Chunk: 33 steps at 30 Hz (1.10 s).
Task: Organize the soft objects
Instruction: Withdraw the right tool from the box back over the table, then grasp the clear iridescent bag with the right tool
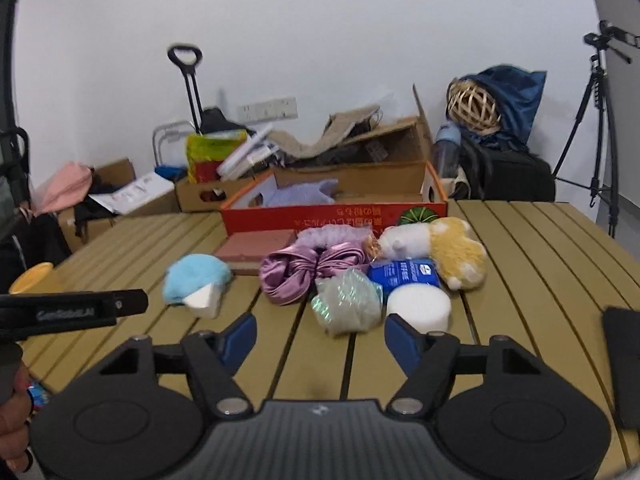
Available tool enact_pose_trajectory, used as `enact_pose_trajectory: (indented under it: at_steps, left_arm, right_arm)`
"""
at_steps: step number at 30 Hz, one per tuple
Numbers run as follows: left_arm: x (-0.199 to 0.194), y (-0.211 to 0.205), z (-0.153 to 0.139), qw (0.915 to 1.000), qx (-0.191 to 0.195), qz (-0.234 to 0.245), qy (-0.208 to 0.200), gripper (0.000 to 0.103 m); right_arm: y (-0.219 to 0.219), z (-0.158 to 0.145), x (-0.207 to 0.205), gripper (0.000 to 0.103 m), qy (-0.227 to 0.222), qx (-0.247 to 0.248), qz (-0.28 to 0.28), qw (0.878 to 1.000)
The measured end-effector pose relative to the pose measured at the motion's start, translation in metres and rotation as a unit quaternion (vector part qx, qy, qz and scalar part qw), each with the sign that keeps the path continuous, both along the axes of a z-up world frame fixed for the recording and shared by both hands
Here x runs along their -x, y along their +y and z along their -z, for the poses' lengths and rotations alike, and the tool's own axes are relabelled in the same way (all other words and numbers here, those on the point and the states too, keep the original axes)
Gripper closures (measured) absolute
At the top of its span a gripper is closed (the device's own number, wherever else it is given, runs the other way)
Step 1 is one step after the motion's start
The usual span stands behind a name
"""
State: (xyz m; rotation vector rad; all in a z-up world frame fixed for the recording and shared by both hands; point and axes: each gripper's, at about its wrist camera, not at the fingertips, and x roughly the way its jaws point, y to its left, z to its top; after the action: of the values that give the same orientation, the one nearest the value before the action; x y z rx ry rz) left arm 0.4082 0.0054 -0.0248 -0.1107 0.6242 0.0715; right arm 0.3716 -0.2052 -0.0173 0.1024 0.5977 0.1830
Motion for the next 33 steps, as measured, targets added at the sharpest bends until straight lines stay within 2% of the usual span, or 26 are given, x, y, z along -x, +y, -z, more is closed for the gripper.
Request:
enact_pose_trajectory:
  at_steps: [3, 6, 7, 8, 10, 17, 21, 27, 32, 33]
  left_arm:
    - [-0.041, -0.014, 0.019, 0.9987, -0.038, -0.035, 0.007, 0.033]
    - [-0.062, -0.017, 0.041, 0.9981, -0.034, -0.038, 0.034, 0.034]
    - [-0.063, -0.017, 0.048, 0.9976, -0.038, -0.042, 0.040, 0.042]
    - [-0.064, -0.016, 0.051, 0.9979, -0.032, -0.036, 0.044, 0.055]
    - [-0.065, -0.014, 0.052, 0.9993, -0.011, -0.006, 0.036, 0.068]
    - [-0.069, -0.020, 0.056, 0.9993, -0.023, -0.004, 0.030, 0.074]
    - [-0.066, -0.017, 0.055, 0.9994, -0.008, -0.011, 0.031, 0.075]
    - [-0.055, -0.016, 0.047, 0.9995, 0.017, -0.005, 0.025, 0.078]
    - [-0.023, -0.019, 0.025, 0.9987, 0.047, 0.010, -0.015, 0.079]
    - [-0.011, -0.020, 0.016, 0.9982, 0.046, 0.014, -0.037, 0.079]
  right_arm:
    - [0.007, 0.011, -0.048, 0.040, 0.021, 0.005, 0.024, 0.999]
    - [0.018, 0.025, -0.078, 0.048, 0.027, 0.020, 0.042, 0.999]
    - [0.019, 0.031, -0.082, 0.054, 0.028, 0.022, 0.046, 0.998]
    - [0.020, 0.039, -0.085, 0.060, 0.032, 0.025, 0.051, 0.998]
    - [0.021, 0.048, -0.086, 0.065, 0.035, 0.029, 0.051, 0.998]
    - [0.018, 0.052, -0.095, 0.075, 0.032, 0.017, 0.032, 0.999]
    - [0.025, 0.049, -0.093, 0.076, 0.025, 0.033, 0.025, 0.999]
    - [0.029, 0.034, -0.082, 0.076, 0.000, 0.027, 0.023, 0.999]
    - [0.036, 0.015, -0.058, 0.076, -0.040, 0.023, 0.015, 0.999]
    - [0.036, 0.011, -0.050, 0.076, -0.053, 0.025, 0.016, 0.998]
